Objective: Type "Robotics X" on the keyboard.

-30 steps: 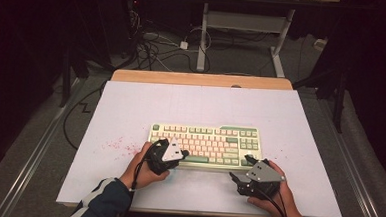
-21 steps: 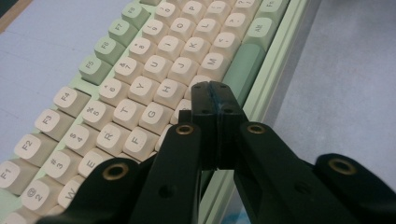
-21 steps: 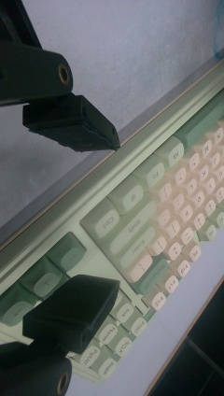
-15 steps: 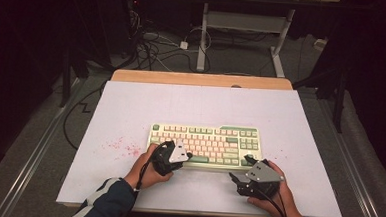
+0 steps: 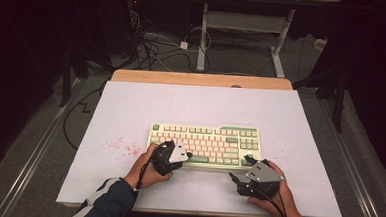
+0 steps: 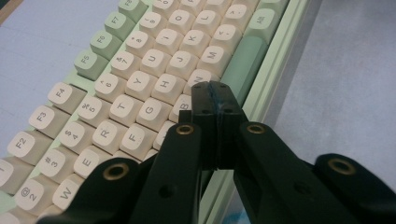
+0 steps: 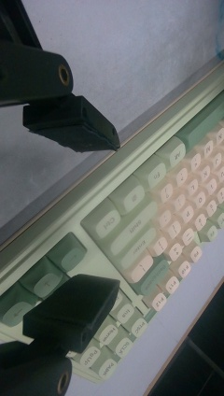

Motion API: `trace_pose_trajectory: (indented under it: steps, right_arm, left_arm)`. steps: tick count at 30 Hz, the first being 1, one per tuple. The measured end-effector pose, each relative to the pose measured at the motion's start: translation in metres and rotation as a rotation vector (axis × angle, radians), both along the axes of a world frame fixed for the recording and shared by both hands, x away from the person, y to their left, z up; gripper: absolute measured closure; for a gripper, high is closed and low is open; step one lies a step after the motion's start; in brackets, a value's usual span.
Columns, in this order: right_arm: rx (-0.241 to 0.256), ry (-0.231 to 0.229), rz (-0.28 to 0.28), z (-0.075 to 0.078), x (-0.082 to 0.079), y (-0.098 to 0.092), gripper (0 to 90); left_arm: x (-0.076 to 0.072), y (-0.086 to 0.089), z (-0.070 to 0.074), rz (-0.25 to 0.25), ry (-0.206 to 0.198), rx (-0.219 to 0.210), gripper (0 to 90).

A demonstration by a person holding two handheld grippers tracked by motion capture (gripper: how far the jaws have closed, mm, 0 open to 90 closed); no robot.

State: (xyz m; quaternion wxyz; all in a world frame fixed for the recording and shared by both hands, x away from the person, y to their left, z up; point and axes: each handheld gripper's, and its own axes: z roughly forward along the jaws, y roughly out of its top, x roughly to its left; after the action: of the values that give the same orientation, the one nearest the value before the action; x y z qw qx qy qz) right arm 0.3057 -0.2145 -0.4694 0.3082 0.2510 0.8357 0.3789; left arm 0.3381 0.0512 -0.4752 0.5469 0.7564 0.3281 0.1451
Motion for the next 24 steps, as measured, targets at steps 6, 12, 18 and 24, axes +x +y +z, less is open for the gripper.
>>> trace_pose_trajectory:
  steps: [6, 12, 18, 24]
  right_arm:
    - [-0.002, 0.000, 0.003, -0.0002, -0.0002, 0.0004, 28.4]
    - [-0.003, 0.000, 0.004, -0.0002, -0.0001, 0.0004, 28.4]
    - [-0.003, 0.002, 0.005, -0.0003, -0.0002, 0.0004, 28.4]
    - [-0.004, 0.004, 0.006, -0.0004, -0.0004, 0.0007, 28.5]
  left_arm:
    - [-0.0001, -0.0001, -0.0002, 0.000, -0.001, 0.000, 86.7]
    - [-0.0001, 0.0002, -0.0002, -0.001, 0.000, 0.001, 86.7]
    - [-0.0001, 0.0004, -0.0002, -0.001, -0.001, 0.001, 86.7]
    - [-0.0004, 0.0005, -0.0003, -0.001, -0.005, 0.002, 86.7]
